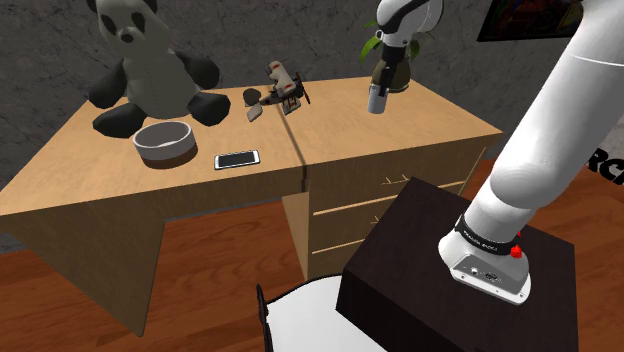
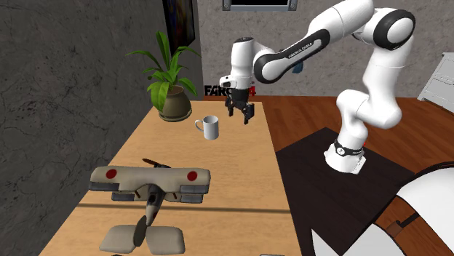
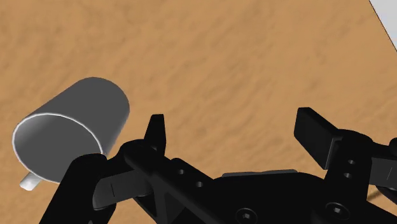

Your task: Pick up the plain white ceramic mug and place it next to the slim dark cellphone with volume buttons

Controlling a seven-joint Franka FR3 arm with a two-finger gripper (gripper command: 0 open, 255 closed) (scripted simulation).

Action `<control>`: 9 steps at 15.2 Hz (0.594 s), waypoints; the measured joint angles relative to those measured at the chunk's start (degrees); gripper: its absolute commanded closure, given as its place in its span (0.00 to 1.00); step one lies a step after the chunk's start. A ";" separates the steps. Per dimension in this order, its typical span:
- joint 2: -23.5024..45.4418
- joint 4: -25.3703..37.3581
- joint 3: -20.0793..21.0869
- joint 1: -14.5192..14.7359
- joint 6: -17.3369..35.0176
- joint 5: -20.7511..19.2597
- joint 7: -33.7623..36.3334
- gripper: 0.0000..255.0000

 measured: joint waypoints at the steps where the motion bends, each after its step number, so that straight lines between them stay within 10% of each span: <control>1: 2.20 1.75 -0.35 -0.44 0.30 1.29 -1.77 0.00; 9: 20.62 20.14 0.00 -7.01 -1.04 11.63 -13.94 0.00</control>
